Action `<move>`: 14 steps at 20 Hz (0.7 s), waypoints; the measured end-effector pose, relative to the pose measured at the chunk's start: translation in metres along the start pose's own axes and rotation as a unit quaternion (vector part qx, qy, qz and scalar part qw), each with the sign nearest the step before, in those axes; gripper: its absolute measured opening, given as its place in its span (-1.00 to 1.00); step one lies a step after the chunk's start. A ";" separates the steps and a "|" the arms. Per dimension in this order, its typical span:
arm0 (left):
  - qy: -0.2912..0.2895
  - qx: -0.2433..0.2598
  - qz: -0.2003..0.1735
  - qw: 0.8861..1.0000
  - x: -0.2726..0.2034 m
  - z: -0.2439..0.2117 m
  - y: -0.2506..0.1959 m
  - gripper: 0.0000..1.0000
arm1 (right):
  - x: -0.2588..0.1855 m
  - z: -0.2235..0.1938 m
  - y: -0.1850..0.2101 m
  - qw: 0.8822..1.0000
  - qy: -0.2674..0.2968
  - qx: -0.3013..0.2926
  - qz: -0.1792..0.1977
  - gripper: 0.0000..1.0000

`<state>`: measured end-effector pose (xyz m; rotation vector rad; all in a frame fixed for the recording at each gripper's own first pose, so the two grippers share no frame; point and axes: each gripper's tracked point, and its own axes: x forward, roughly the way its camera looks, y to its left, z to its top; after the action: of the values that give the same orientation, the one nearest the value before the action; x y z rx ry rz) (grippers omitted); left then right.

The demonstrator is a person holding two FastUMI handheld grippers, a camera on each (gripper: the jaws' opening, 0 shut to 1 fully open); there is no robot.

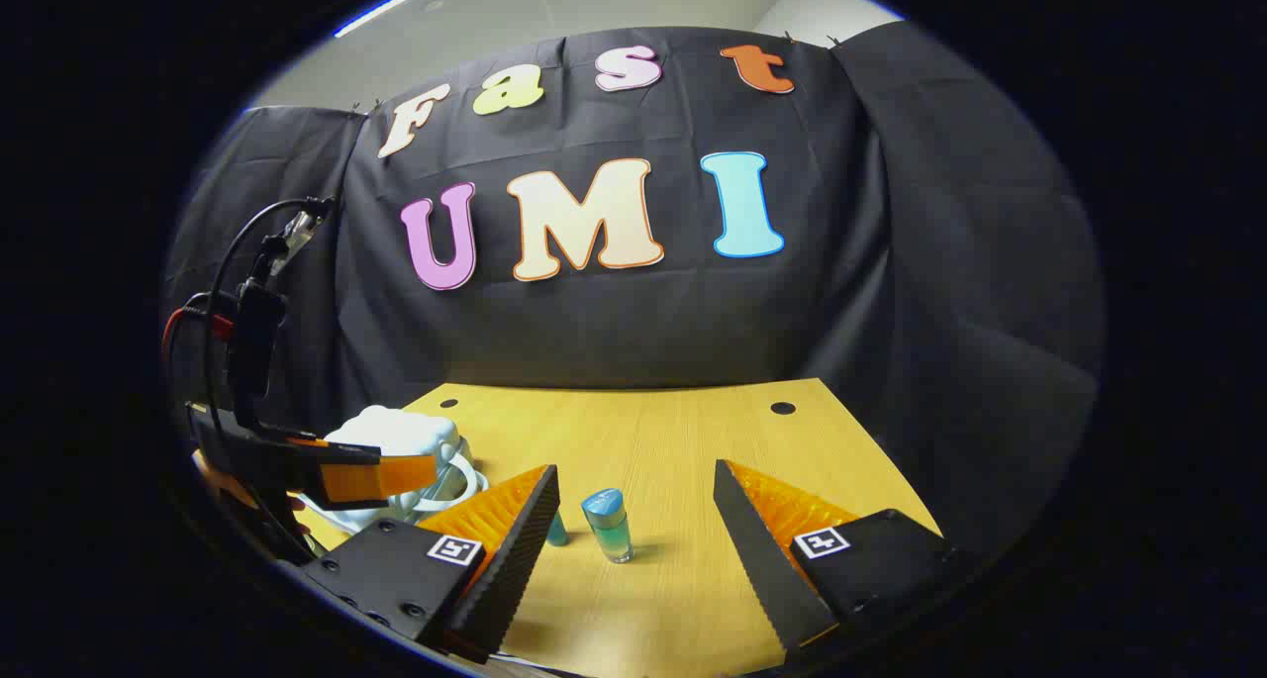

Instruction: First open the suitcase, pack the skin care products into it, and then close the suitcase.

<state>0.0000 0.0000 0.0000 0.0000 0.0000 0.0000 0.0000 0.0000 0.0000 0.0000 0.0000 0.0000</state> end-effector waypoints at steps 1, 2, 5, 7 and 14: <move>0.004 -0.008 -0.002 1.000 0.000 0.001 0.001 0.92 | 0.001 -0.002 0.001 1.000 0.002 -0.001 0.001 0.97; 0.006 -0.015 -0.004 1.000 0.002 0.000 0.001 0.91 | 0.001 -0.003 0.002 1.000 0.004 -0.003 0.004 0.97; 0.012 -0.032 -0.007 0.999 0.005 0.001 0.008 0.92 | 0.000 -0.005 0.004 1.000 0.002 -0.016 0.004 0.97; 0.019 -0.032 -0.003 0.999 0.008 0.000 0.015 0.92 | 0.000 -0.011 0.009 1.000 0.007 -0.018 0.012 0.97; 0.100 -0.035 0.001 0.994 0.013 -0.020 0.029 0.89 | 0.005 -0.030 0.020 0.999 0.029 0.007 0.039 0.96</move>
<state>0.0134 0.0290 -0.0197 -0.0708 0.2001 0.0030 0.0051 0.0204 -0.0304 0.0144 0.0575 0.0777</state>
